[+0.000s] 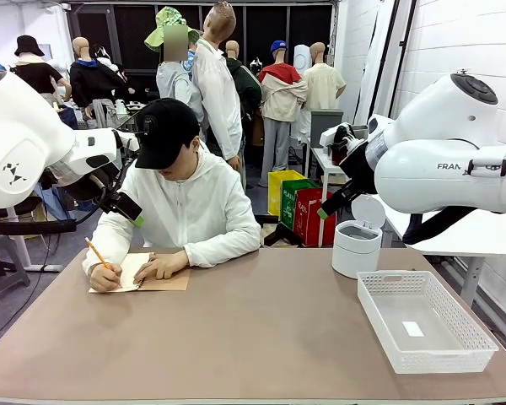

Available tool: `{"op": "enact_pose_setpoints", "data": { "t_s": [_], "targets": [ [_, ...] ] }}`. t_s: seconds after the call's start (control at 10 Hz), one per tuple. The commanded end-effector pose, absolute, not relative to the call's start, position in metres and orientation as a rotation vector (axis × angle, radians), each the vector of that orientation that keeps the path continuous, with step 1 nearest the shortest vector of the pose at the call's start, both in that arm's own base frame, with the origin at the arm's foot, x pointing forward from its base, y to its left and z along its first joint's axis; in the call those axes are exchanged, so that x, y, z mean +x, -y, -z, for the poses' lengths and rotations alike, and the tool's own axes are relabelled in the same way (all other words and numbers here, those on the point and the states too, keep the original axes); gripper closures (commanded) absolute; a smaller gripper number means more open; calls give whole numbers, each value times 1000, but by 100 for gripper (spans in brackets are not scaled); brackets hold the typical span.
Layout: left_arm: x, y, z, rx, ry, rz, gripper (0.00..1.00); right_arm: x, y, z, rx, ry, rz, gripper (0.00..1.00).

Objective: Sort the paper based on its condition.
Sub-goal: If a person hands you a paper, place it in the Organizing basket , and if it's crumpled, put it in the Trash can.

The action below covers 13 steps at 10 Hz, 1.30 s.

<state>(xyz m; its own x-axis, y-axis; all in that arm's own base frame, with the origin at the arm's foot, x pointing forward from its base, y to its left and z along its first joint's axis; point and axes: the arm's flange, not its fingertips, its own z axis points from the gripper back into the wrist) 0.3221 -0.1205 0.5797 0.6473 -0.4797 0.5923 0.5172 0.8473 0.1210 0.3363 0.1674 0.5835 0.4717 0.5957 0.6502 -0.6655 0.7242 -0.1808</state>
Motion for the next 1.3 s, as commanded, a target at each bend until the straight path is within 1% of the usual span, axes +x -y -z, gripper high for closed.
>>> {"op": "enact_pose_setpoints", "data": {
  "t_s": [0.0,1.2],
  "targets": [
    [323,120,-579,-63,657,565,0,337,-167,-583,107,753,-774,0],
    [323,120,-579,-63,657,565,0,337,-167,-583,107,753,-774,0]
  ]
}}
